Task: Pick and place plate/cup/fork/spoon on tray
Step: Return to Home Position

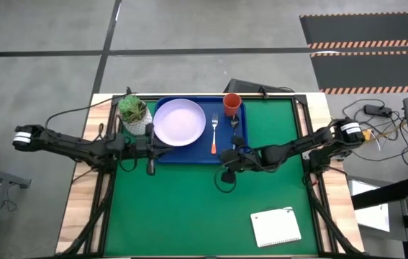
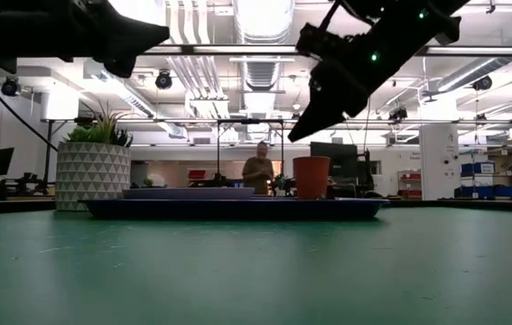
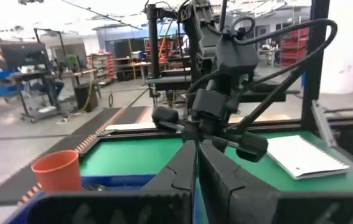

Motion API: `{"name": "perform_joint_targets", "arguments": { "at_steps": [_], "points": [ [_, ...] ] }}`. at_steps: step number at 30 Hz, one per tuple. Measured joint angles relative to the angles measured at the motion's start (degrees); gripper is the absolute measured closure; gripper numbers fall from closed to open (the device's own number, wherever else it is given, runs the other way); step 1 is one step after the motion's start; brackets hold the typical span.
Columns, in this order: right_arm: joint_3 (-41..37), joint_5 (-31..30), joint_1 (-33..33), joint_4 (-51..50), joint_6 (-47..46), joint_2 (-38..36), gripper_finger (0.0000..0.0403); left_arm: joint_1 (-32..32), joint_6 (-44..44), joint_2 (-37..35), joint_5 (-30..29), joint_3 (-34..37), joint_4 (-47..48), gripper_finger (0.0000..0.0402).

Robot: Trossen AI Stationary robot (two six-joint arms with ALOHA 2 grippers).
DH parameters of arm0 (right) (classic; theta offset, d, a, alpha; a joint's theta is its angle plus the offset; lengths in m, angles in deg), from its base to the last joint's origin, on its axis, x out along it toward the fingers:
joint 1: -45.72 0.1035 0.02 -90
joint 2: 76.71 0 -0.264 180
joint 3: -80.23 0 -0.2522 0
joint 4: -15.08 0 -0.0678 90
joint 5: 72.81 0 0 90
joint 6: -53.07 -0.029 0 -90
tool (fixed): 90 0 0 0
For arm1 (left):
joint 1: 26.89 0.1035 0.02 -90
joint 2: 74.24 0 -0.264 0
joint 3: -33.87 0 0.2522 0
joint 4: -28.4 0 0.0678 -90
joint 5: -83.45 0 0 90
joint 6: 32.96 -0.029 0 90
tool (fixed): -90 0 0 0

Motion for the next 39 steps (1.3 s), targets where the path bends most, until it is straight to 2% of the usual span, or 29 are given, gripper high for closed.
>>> {"name": "perform_joint_targets", "arguments": {
  "at_steps": [8,16,22,28,39],
  "points": [
    [-4.4,4.5,0.0,5.4,5.4,-7.1,0.0394,-0.2,0.8,-10.5,0.0,-0.1,14.8,0.0402],
    [-15.3,6.2,-0.1,15.3,9.2,-18.8,0.0394,-0.2,0.8,-21.3,-0.5,-0.1,29.7,0.0402],
    [-23.8,10.5,-1.8,21.2,10.4,-29.2,0.0394,-0.2,0.9,-27.1,-0.5,0.2,37.8,0.0402],
    [-30.0,10.7,-5.3,21.3,12.6,-40.1,0.0394,-0.2,0.7,-29.7,-0.5,1.8,38.5,0.0402],
    [-40.9,16.8,-14.7,21.3,14.5,-59.7,0.0394,-0.2,0.6,-33.3,-0.9,5.6,38.2,0.0402]
  ]
}}
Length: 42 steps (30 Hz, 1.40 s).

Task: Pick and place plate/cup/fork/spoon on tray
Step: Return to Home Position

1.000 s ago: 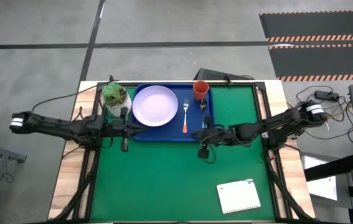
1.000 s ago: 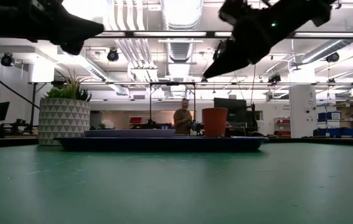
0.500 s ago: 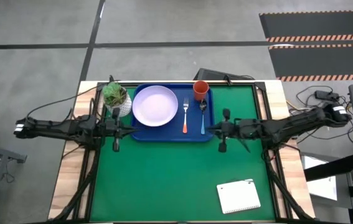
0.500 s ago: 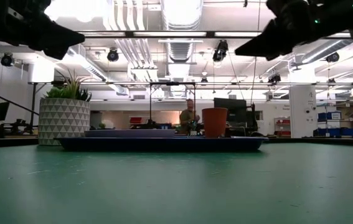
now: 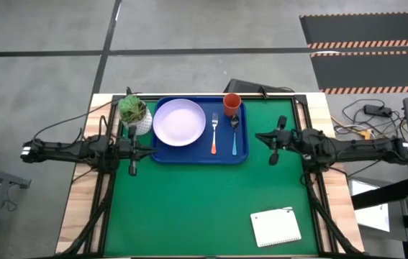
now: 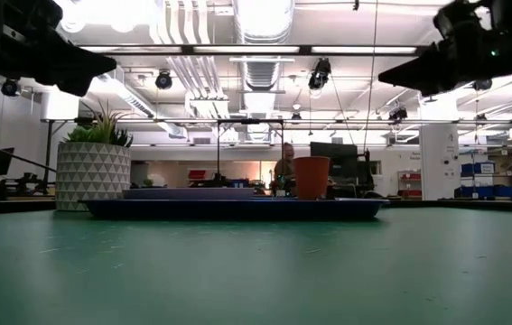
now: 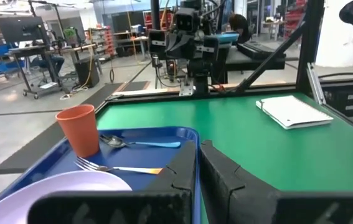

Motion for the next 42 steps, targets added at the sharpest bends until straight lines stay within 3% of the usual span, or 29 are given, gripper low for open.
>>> {"name": "perform_joint_targets", "arguments": {
  "at_steps": [7,12,16,20,27,42],
  "points": [
    [-4.6,3.7,-2.8,-0.4,-0.4,-7.9,0.0394,0.0,1.3,-1.7,-0.1,3.1,-2.5,0.0402],
    [-4.8,5.9,-3.1,-0.6,-5.9,-9.8,0.0394,0.0,3.2,-2.0,-0.4,3.2,-3.0,0.0402],
    [-2.2,14.0,-3.1,-1.2,-13.2,-8.6,0.0394,0.0,4.6,-1.5,-0.5,3.1,-5.9,0.0402],
    [-0.2,28.1,-3.1,-1.2,-10.1,-8.1,0.0394,0.0,2.1,-0.6,-0.5,3.0,-5.7,0.0402],
    [-0.3,25.6,-3.1,-1.4,-2.5,-11.0,0.0394,0.0,1.6,0.5,-0.4,3.0,-5.2,0.0402],
    [-0.6,23.0,-3.1,-8.2,2.4,-15.0,0.0394,0.0,1.6,3.6,-0.4,3.8,-5.3,0.0402]
  ]
}}
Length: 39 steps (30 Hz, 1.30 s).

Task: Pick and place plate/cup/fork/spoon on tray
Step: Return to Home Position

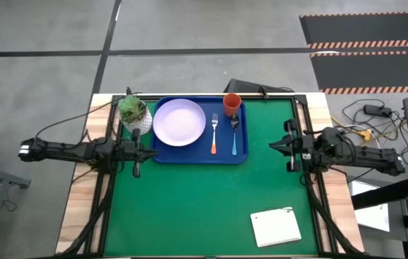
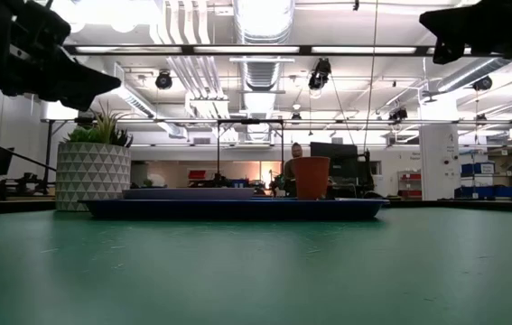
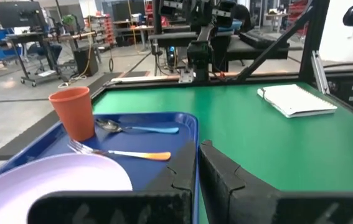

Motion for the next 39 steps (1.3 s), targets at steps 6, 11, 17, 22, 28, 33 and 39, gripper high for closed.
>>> {"name": "perform_joint_targets", "arguments": {
  "at_steps": [6,11,17,22,28,33,39],
  "points": [
    [-0.6,-4.3,0.0,-4.9,1.1,-5.1,0.0394,0.0,0.0,0.0,0.0,1.8,-2.4,0.0402],
    [-3.8,-4.4,0.0,-7.0,0.3,-10.0,0.0394,0.0,-0.1,0.1,-1.3,3.7,-5.4,0.0402],
    [-6.2,-5.9,0.0,-7.4,-0.7,-11.9,0.0394,0.0,-0.1,0.4,-4.8,3.9,-5.4,0.0402],
    [-7.6,-5.9,0.0,-7.5,-0.4,-11.7,0.0394,0.0,-0.1,0.6,-5.4,3.9,-4.7,0.0402],
    [-8.3,-7.1,0.0,-7.5,4.7,-11.4,0.0394,0.0,-0.1,1.7,-5.4,3.9,-4.6,0.0402],
    [-8.3,-11.5,0.0,-8.3,6.3,-10.6,0.0394,0.0,-0.1,3.6,-5.4,3.9,-4.7,0.0402],
    [-8.3,-11.9,0.0,-8.9,-6.4,-10.3,0.0394,0.0,-0.1,6.2,-5.4,3.9,-4.8,0.0402]
  ]
}}
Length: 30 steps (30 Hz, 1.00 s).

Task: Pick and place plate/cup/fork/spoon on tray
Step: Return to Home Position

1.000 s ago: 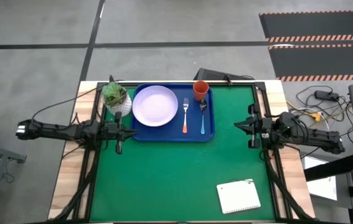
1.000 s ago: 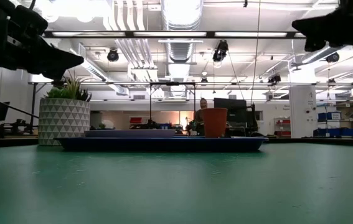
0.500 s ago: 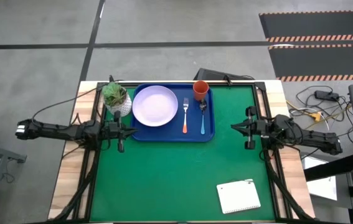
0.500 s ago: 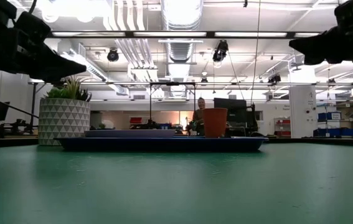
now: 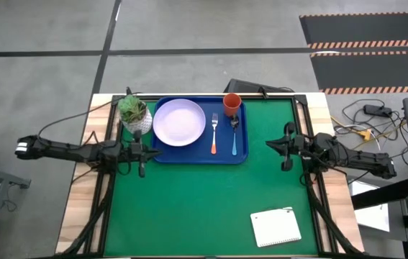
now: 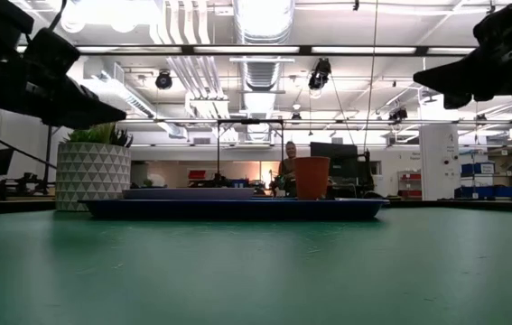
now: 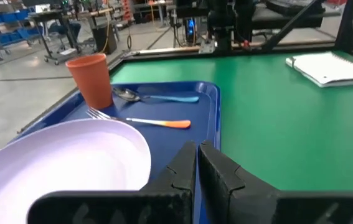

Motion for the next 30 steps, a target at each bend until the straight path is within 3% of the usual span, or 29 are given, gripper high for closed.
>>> {"name": "perform_joint_targets", "arguments": {
  "at_steps": [6,30],
  "points": [
    [0.0,0.0,0.0,0.0,-5.8,0.0,0.0394,0.0,0.0,2.6,0.0,0.0,0.0,0.0402],
    [0.0,0.0,0.0,0.0,-5.6,0.0,0.0394,0.0,0.0,13.9,0.0,0.0,0.0,0.0402]
  ]
}}
